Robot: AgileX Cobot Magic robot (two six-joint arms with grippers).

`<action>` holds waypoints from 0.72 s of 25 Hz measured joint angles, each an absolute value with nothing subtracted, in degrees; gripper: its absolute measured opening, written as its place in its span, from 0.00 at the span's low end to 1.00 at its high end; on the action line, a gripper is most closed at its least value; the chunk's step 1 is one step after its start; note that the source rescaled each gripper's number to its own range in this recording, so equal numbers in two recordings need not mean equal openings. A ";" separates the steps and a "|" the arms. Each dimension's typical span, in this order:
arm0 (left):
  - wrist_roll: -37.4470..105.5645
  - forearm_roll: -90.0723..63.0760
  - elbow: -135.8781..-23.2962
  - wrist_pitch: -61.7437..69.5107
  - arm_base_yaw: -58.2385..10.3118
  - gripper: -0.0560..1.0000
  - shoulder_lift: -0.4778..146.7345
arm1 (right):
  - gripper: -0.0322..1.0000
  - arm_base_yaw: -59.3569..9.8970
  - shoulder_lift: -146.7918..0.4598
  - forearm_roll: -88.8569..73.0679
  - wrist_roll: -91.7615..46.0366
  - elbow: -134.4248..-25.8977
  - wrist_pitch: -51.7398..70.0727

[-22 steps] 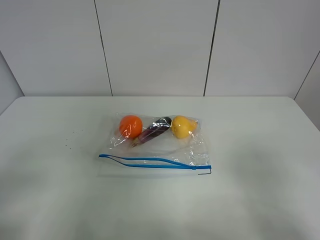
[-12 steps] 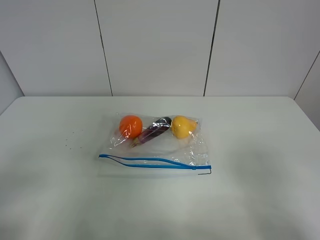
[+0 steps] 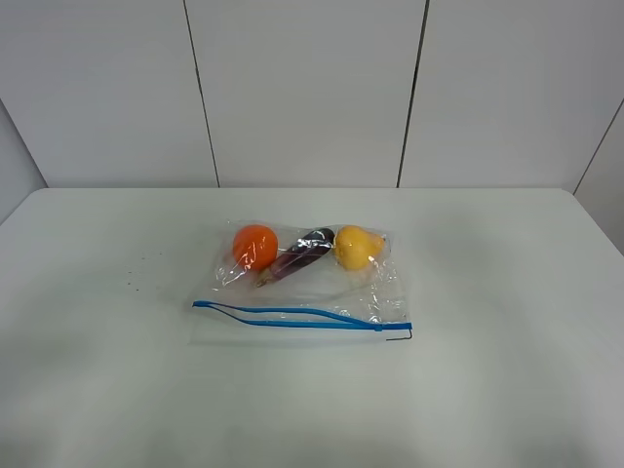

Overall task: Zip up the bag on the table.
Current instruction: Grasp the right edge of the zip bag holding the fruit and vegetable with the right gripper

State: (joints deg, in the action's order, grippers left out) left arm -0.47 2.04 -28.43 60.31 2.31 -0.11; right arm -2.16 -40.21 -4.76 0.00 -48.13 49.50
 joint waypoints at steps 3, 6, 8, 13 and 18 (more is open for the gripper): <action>-0.47 2.04 -28.43 60.31 2.31 1.00 -0.11 | 1.00 -2.16 -51.78 -7.64 -1.91 -53.30 49.33; -0.47 2.04 -28.43 60.31 2.31 1.00 -0.11 | 1.00 -2.16 -63.26 -11.69 -4.46 -56.71 49.22; -0.47 2.04 -28.43 60.31 2.31 1.00 -0.11 | 1.00 -2.16 -70.04 -15.87 -7.54 -57.96 49.22; -0.47 2.04 -28.43 60.31 2.31 1.00 -0.11 | 1.00 -2.16 -83.84 -31.28 -19.55 -58.31 49.87; -0.47 2.04 -28.43 60.31 2.31 1.00 -0.11 | 1.00 -1.71 -93.47 -41.56 -30.46 -58.35 50.80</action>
State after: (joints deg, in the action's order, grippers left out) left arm -0.47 2.04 -28.43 60.31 2.31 -0.11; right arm -1.71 -93.47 -41.56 -30.46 -58.35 50.80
